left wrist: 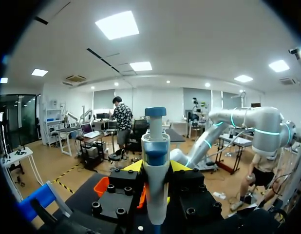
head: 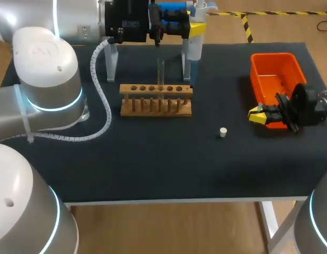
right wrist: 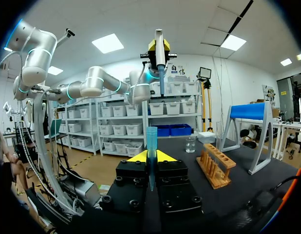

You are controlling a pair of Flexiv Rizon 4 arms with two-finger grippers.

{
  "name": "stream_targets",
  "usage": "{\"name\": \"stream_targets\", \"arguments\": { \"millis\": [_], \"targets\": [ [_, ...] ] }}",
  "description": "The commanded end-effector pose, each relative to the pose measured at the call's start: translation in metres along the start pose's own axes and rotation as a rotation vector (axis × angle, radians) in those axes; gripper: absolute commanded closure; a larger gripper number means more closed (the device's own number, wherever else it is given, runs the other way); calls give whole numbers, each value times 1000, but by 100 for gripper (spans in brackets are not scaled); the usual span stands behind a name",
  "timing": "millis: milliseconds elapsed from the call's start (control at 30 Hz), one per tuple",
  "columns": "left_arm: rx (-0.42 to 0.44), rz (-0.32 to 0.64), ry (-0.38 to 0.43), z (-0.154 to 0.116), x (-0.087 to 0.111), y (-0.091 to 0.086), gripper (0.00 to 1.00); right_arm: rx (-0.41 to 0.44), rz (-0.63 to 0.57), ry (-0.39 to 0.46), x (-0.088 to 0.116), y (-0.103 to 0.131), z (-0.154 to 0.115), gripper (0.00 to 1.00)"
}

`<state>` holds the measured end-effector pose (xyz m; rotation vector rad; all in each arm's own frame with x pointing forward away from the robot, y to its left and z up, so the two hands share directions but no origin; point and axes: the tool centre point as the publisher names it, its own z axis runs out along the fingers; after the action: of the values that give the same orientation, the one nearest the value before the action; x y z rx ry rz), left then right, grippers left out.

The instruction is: Invert the test tube, pick up the pipette, mount the tip to pipette, aspirate from beaker and dispense into the tube, eject the tip, return the pipette, and cap with the stopper.

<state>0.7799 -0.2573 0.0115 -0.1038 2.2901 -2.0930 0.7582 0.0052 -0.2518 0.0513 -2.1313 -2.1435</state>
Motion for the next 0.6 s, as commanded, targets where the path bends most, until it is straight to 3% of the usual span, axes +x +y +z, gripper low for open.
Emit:
{"name": "stream_targets", "arguments": {
  "millis": [33, 600],
  "targets": [
    [-2, -1, 0, 0, 1, -1, 100, 1, 0, 0, 1, 0, -1, 100],
    [-2, -1, 0, 0, 1, -1, 100, 45, 14, 28, -23, 4, 50, 100]
  ]
}}
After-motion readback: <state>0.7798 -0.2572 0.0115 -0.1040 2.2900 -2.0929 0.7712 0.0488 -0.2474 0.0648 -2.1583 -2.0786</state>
